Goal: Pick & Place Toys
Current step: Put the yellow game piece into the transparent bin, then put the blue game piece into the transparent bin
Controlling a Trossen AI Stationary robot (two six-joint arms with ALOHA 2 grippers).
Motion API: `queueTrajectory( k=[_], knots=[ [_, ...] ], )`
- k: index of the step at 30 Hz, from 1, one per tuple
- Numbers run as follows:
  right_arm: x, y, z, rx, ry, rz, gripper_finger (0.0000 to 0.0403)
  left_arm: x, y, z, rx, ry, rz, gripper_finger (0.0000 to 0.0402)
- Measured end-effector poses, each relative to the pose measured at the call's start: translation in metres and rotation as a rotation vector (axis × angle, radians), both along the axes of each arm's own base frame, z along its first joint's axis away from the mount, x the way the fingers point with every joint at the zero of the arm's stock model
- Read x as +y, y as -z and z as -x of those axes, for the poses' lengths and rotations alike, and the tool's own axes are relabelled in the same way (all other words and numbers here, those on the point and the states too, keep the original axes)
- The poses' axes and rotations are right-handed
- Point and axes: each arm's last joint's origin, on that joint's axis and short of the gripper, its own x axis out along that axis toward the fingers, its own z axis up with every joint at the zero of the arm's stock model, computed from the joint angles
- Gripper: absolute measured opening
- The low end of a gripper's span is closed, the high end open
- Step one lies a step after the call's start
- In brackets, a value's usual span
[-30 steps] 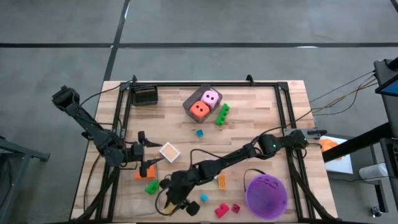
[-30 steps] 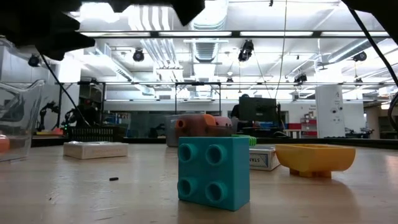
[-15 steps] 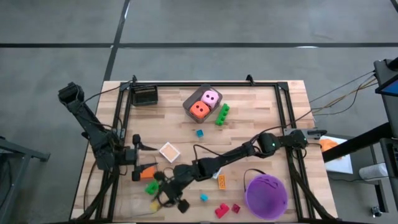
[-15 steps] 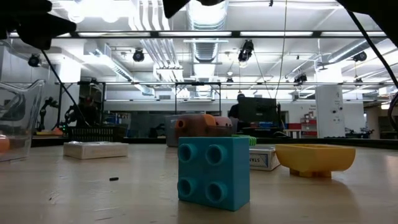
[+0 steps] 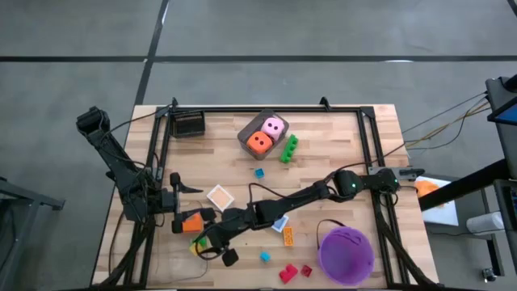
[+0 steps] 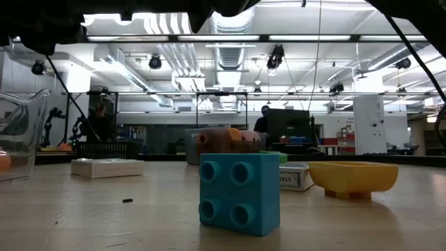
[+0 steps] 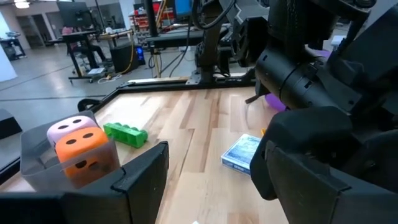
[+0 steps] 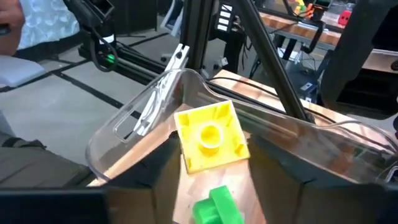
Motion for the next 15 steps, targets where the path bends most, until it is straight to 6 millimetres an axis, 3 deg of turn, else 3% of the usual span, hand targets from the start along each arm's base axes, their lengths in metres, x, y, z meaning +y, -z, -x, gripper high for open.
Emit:
queueTrajectory(
  k=[8,15],
  knots=[
    [-0.0004,0.0006,0.0000,0.004,0.003,0.002,0.0317,0.0001,0.0001,-0.0001,0.000,-0.001,0.000,0.0271],
    [0.0007,0.0012,0.0006,0.009,-0.001,0.010,0.0350,0.0001,0.0002,-0.0001,0.000,-0.001,0.000,0.0271]
  ],
)
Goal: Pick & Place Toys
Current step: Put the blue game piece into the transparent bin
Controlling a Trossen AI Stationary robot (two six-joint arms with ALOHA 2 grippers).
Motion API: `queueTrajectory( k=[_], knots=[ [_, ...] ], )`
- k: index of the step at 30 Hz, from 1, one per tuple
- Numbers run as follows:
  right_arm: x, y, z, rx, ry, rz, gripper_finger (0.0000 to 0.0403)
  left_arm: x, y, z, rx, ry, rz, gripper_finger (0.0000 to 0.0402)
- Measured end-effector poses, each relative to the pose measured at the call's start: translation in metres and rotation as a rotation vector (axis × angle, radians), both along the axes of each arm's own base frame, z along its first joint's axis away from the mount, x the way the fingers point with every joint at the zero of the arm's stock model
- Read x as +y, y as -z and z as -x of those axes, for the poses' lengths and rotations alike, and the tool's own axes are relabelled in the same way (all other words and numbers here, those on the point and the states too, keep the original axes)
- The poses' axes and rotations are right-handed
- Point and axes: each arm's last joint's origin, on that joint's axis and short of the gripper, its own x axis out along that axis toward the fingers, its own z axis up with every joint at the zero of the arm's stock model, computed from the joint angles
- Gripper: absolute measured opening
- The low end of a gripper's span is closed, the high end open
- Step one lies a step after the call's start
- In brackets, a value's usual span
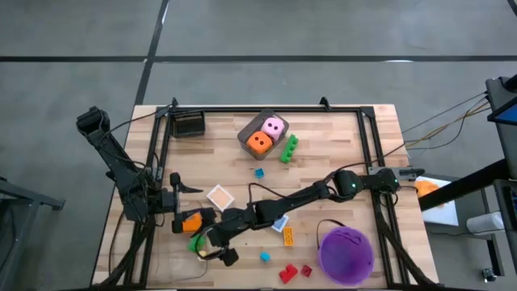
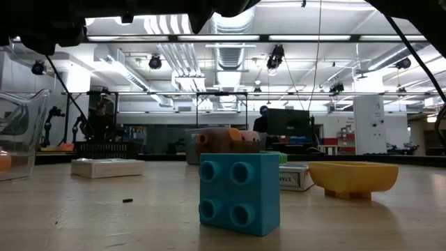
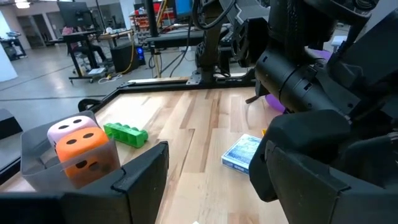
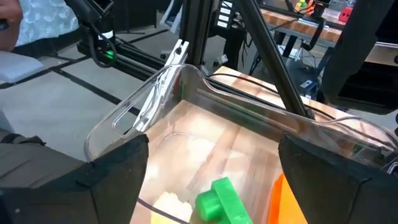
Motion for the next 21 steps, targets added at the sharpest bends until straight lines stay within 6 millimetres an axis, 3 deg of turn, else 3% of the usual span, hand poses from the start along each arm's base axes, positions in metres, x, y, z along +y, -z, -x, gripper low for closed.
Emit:
queueTrajectory(
  k=[5,10,14,18,21],
  knots=[
    [0.011,-0.005,0.002,-0.052,-0.063,-0.012,0.0352,0.000,0.000,0.000,0.000,0.001,0.000,0.0271],
    [0.026,-0.016,0.005,-0.212,-0.127,-0.084,0.0352,0.000,0.000,0.000,-0.001,0.003,-0.002,0.0271],
    [0.028,-0.006,0.009,-0.407,-0.117,-0.153,0.0352,-0.002,0.001,0.000,0.011,0.041,-0.002,0.0271],
    [0.022,0.009,0.026,-0.612,-0.021,-0.249,0.0352,-0.003,0.003,0.001,0.031,0.096,-0.003,0.0271],
    [0.016,0.019,0.040,-0.620,0.036,-0.247,0.0352,-0.003,0.004,0.001,0.039,0.117,0.000,0.0271]
  ],
)
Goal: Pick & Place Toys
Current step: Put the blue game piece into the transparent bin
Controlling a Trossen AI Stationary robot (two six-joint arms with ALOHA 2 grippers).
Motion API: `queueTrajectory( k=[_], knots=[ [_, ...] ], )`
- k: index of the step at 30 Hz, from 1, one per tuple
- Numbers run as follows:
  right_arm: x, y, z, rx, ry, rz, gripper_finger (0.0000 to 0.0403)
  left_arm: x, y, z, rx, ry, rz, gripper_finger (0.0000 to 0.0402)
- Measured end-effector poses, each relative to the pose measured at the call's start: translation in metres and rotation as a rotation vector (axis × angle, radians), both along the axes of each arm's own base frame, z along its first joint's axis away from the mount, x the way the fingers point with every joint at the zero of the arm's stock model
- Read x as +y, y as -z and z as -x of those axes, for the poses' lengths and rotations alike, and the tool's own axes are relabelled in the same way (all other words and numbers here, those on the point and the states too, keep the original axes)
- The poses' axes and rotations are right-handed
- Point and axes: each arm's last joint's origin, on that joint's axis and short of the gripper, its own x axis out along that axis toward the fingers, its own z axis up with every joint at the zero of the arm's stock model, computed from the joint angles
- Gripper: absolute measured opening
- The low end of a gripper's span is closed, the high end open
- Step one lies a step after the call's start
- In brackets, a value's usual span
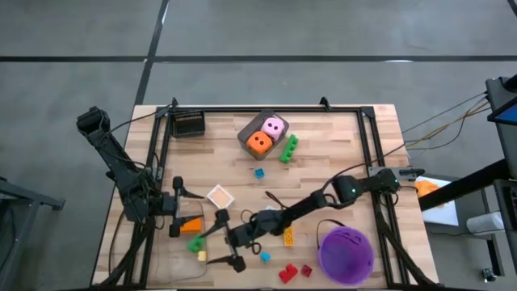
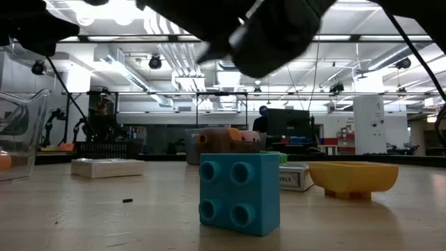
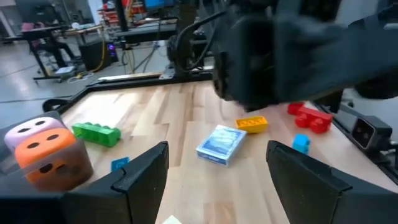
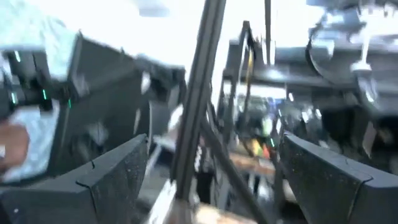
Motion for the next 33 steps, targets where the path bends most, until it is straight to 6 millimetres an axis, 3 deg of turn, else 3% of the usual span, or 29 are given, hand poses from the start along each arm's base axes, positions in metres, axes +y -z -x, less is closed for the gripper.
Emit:
queueTrajectory(
  k=[3,7,14,20,25,33],
  knots=[
    [-0.006,0.000,0.013,0.087,0.049,0.043,0.0352,0.000,0.000,0.000,0.002,0.000,-0.001,0.0271],
    [-0.014,-0.021,0.030,0.230,0.110,0.102,0.0352,0.000,0.000,0.000,0.002,0.000,0.003,0.0271],
    [-0.021,-0.044,0.069,0.722,0.192,0.234,0.0352,0.000,0.000,0.000,0.002,-0.001,0.006,0.0271],
    [-0.006,-0.037,0.105,1.071,0.092,0.323,0.0352,0.000,0.000,0.000,0.002,-0.002,0.007,0.0271],
    [0.007,-0.029,0.119,1.239,0.092,0.195,0.0352,0.000,0.000,0.000,0.001,-0.005,0.010,0.0271],
    [0.014,-0.018,0.121,1.368,0.214,-0.138,0.0352,0.001,0.000,0.000,-0.001,-0.015,0.025,0.0271]
  ],
)
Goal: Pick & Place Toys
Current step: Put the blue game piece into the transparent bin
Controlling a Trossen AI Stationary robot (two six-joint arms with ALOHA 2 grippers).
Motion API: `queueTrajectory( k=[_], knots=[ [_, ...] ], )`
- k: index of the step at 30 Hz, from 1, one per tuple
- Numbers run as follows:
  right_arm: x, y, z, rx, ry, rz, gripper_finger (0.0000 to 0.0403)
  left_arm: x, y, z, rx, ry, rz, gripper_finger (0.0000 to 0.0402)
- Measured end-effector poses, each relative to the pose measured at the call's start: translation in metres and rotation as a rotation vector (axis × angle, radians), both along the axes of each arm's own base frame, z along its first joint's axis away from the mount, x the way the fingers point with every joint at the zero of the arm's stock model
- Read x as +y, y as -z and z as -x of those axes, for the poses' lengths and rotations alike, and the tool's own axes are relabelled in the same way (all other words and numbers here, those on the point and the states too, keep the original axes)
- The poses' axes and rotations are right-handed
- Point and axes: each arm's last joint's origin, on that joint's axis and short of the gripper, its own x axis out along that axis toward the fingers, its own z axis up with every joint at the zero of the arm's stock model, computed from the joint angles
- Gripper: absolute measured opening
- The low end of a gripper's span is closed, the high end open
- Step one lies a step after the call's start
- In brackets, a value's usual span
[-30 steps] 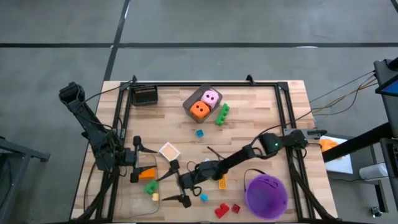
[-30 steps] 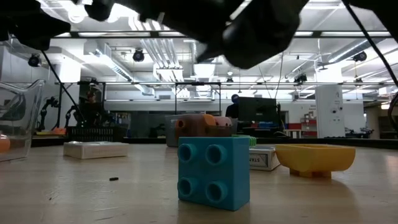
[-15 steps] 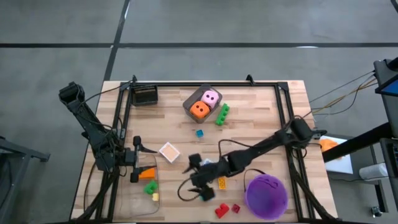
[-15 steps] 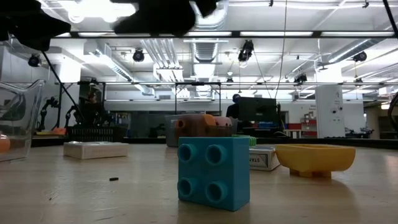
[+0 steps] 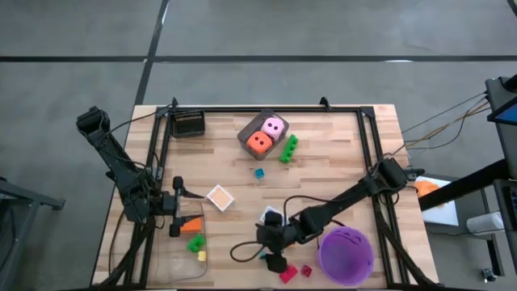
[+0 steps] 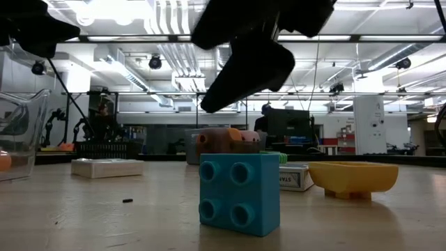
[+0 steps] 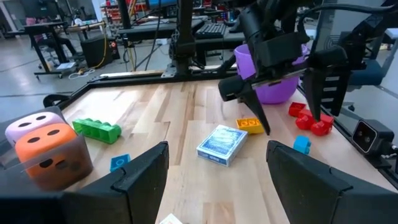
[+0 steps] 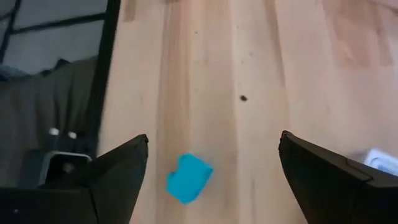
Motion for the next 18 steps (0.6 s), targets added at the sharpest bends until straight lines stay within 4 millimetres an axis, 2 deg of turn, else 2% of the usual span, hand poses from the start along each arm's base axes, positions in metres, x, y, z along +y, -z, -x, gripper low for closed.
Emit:
queueTrajectory(
  k=[9,18],
  knots=[
    [0.017,0.004,0.009,0.054,0.073,-0.078,0.0352,0.000,0.000,0.000,0.000,-0.003,0.001,0.0271],
    [0.029,0.032,0.001,0.117,0.095,-0.045,0.0352,0.000,0.000,0.000,-0.001,-0.004,0.002,0.0271]
  ],
)
